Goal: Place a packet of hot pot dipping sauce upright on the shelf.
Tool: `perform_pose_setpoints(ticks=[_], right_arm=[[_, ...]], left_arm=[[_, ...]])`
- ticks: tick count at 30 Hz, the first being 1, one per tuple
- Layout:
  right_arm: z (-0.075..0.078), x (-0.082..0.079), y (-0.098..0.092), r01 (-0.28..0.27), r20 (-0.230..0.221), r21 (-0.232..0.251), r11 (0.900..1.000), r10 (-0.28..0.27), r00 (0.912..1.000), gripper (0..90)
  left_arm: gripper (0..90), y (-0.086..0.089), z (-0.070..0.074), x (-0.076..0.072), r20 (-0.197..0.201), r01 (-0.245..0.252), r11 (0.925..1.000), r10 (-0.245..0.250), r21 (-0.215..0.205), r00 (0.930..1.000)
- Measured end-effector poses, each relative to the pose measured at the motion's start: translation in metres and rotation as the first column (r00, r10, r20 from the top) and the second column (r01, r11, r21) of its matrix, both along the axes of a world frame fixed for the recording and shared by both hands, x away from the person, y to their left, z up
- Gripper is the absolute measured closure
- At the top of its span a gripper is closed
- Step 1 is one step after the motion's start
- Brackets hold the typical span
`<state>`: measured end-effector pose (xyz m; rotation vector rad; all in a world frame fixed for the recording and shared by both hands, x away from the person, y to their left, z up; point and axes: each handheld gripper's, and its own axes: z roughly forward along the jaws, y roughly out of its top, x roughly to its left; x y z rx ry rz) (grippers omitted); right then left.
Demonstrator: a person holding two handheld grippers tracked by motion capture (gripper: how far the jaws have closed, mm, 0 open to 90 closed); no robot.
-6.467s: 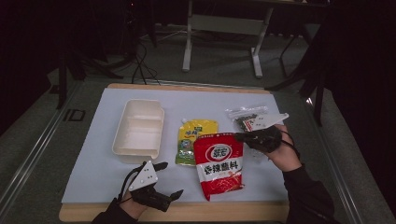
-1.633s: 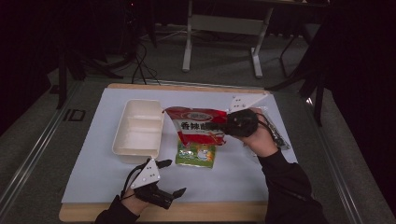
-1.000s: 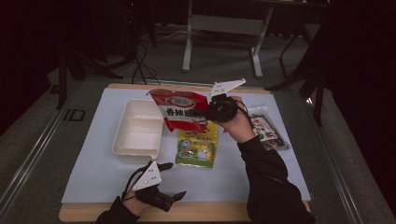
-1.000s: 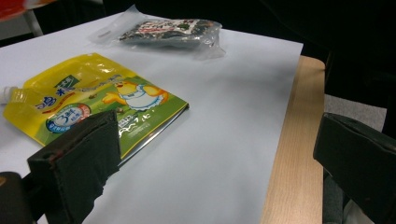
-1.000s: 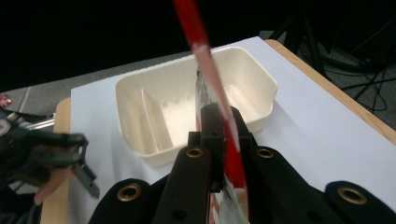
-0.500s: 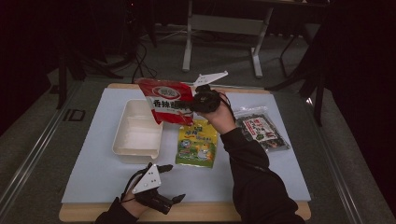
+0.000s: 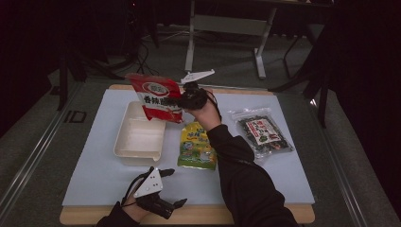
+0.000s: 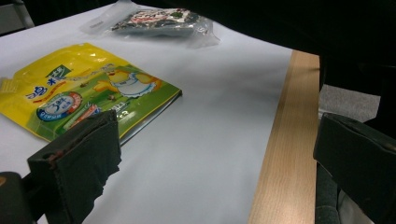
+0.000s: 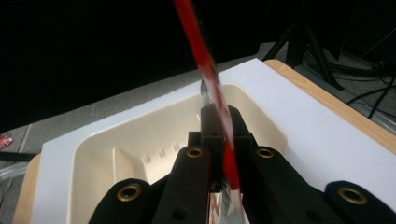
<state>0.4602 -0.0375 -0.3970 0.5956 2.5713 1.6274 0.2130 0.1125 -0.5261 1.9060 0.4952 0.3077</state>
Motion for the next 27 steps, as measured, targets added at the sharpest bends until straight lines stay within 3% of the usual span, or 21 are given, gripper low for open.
perform_pose_setpoints(ticks=[19, 27], right_arm=[[-0.028, 0.028, 0.051, 0.011, 0.009, 0.019, 1.0, -0.011, 0.9999, 90.0], [-0.041, 0.036, 0.063, 0.005, 0.008, 0.017, 1.0, -0.005, 1.0, 90.0]], left_arm=[[1.9, 0.004, -0.002, 0.001, -0.016, -0.011, 0.9998, 0.01, -0.017, 0.9998], [1.9, 0.006, -0.002, 0.001, -0.016, -0.009, 0.9998, 0.009, -0.02, 0.9998]])
